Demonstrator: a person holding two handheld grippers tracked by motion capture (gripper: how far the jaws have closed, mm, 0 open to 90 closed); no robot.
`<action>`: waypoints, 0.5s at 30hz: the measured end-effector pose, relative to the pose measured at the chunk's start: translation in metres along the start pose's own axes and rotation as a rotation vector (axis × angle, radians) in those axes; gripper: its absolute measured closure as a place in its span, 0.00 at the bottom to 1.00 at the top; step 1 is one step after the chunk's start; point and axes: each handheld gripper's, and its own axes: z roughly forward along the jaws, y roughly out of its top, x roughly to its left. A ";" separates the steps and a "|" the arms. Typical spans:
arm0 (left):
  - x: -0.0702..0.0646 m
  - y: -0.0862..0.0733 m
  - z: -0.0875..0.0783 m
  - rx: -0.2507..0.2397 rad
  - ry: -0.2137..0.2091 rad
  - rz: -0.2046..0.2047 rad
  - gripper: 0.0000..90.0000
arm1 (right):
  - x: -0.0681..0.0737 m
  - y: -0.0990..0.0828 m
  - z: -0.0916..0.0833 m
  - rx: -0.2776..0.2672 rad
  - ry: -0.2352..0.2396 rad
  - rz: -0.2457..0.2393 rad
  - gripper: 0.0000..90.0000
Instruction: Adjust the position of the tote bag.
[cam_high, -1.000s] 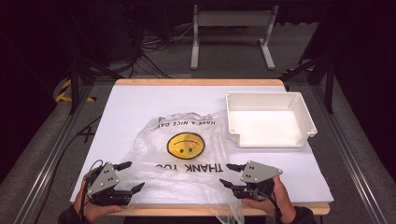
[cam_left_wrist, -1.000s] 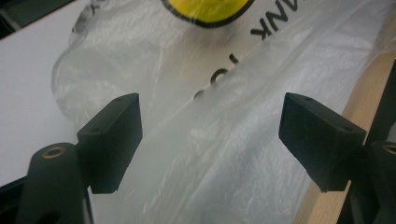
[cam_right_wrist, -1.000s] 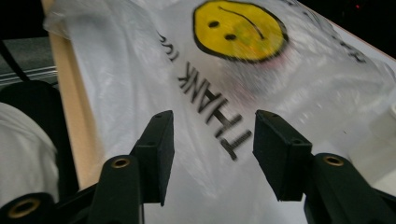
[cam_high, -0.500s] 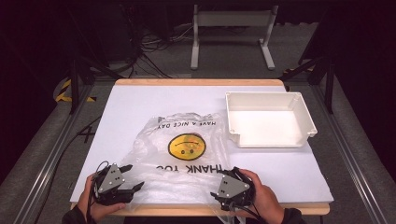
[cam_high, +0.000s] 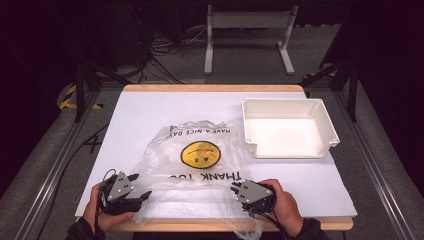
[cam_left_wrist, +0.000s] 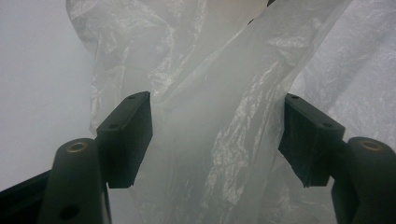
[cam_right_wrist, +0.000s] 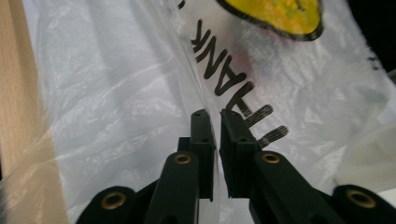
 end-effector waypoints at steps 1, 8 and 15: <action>0.001 0.000 -0.001 -0.011 -0.004 -0.010 0.33 | -0.002 0.001 -0.002 -0.012 -0.009 0.007 0.98; 0.003 0.007 0.000 -0.028 -0.031 0.013 0.39 | -0.017 0.006 -0.004 -0.053 -0.031 0.047 1.00; 0.008 0.015 0.013 -0.003 -0.064 0.043 0.59 | -0.024 0.010 0.004 -0.058 -0.028 0.061 1.00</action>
